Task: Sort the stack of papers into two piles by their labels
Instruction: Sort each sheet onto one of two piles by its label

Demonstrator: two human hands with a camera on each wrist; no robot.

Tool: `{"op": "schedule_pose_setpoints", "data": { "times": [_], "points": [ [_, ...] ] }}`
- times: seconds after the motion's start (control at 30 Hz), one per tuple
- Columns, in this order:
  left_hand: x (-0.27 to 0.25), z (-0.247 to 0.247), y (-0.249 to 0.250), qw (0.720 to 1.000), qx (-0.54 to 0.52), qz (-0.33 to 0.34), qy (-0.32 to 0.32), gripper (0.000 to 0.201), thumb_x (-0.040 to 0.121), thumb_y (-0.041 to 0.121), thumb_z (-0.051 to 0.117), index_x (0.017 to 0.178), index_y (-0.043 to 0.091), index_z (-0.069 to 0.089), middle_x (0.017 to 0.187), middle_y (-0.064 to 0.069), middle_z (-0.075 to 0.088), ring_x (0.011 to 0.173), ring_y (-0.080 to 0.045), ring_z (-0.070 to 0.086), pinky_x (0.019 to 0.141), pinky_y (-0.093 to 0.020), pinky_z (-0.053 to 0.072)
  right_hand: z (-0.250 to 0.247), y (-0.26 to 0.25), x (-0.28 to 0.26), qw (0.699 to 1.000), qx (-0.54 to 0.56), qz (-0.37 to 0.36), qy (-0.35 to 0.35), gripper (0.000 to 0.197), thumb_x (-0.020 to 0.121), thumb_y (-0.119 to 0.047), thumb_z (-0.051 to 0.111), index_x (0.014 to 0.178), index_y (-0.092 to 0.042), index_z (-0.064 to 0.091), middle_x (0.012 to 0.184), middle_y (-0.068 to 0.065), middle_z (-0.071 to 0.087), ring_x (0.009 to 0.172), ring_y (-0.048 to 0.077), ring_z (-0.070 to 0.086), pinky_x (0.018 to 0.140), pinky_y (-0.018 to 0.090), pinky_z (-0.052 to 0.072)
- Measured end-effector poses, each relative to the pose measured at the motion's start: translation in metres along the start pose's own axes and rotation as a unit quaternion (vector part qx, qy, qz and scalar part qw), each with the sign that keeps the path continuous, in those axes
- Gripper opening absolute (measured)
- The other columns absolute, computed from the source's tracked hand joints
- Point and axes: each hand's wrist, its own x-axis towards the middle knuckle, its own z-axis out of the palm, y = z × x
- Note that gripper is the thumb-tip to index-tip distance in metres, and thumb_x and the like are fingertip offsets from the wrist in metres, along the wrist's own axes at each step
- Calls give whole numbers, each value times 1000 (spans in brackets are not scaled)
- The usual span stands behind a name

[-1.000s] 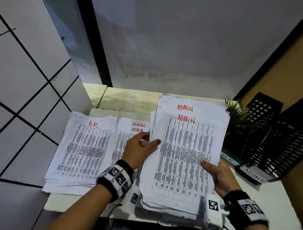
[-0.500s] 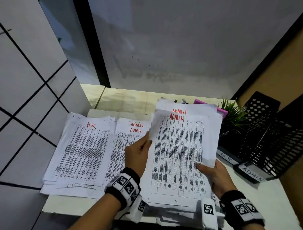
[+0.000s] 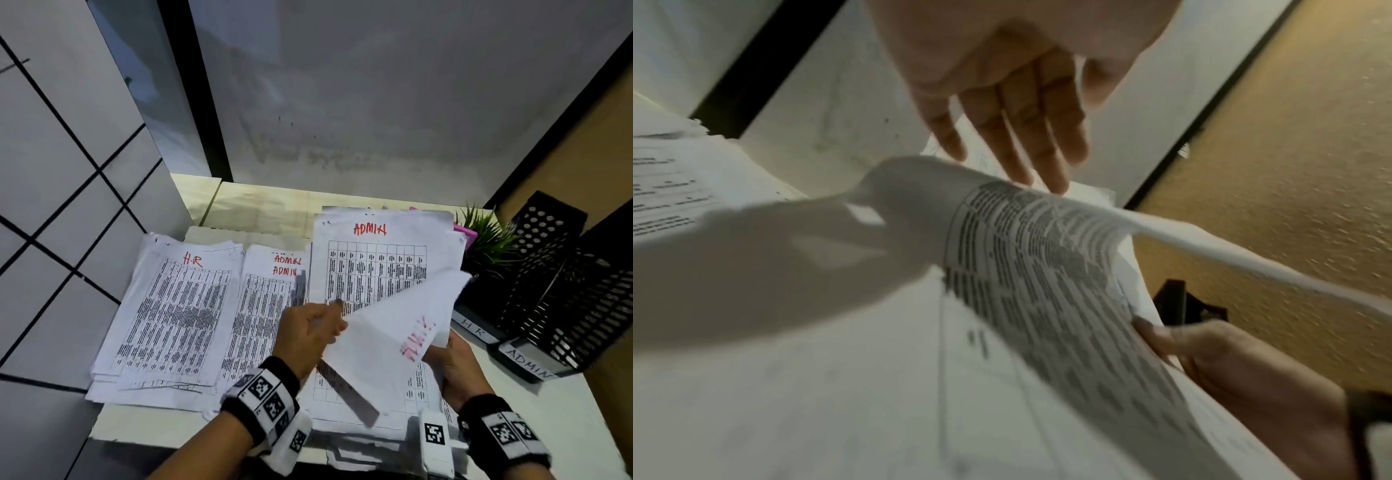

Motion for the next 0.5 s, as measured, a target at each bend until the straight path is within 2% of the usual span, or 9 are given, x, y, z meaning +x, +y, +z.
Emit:
{"op": "schedule_pose_setpoints", "data": {
  "times": [0.07,0.13,0.17,0.2,0.27,0.33,0.37,0.43,0.5],
  "points": [
    [12,-2,-1,997,55,-20,56,36,80,33,69,54,11,58,60,-2,59,57,-19,53,61,-29,43,0,-1,-1,1000,-1,-1,-2,35,75,23,55,103,4,65,99,27,72,84,41,70,83,56,54],
    [23,-7,-1,985,125,-24,119,32,77,24,73,57,14,51,75,-3,56,67,-16,53,62,-24,40,-1,0,0,1000,15,-2,-5,34,77,21,55,108,8,62,101,29,70,82,40,69,77,51,57],
    [26,-8,-1,982,122,-29,140,29,76,22,75,61,14,51,81,-2,56,73,-14,55,63,-21,41,-2,0,1,1000,25,-1,-9,34,77,19,56,110,10,60,100,30,70,79,38,69,73,48,58],
    [28,-10,-3,983,100,-40,150,26,75,22,76,67,14,53,84,-3,57,76,-15,56,66,-22,44,-2,1,2,999,35,0,-14,34,77,19,56,111,10,59,99,29,70,77,37,69,71,47,59],
    [29,-11,-6,984,59,-60,158,24,73,21,80,75,16,56,83,-3,62,77,-20,60,70,-34,52,-3,1,2,998,48,-2,-27,36,77,17,57,112,10,58,100,29,70,78,37,70,74,49,58],
    [29,-11,-6,983,34,-62,170,25,72,14,81,77,17,57,78,-1,63,72,-17,60,70,-35,53,-2,0,2,998,50,-5,-37,41,73,14,61,113,10,59,102,28,70,82,38,70,79,53,56],
    [28,-10,-4,982,27,-56,178,25,72,11,81,76,17,57,75,0,62,69,-14,58,68,-30,52,-3,1,3,998,51,-9,-42,46,68,10,66,113,9,59,102,28,71,82,37,70,80,54,56],
    [26,-8,1,981,27,-40,187,23,74,8,80,76,19,59,72,3,62,64,-7,56,63,-20,49,-2,1,3,997,51,-14,-47,62,52,-2,80,111,7,60,97,23,73,78,33,71,75,47,58],
    [23,-6,1,981,35,-22,189,18,76,8,77,76,19,64,71,4,64,64,-6,59,60,-18,50,-3,3,6,997,54,-26,-43,84,32,-17,95,107,4,62,94,18,74,76,27,71,72,39,60]
  ]
}}
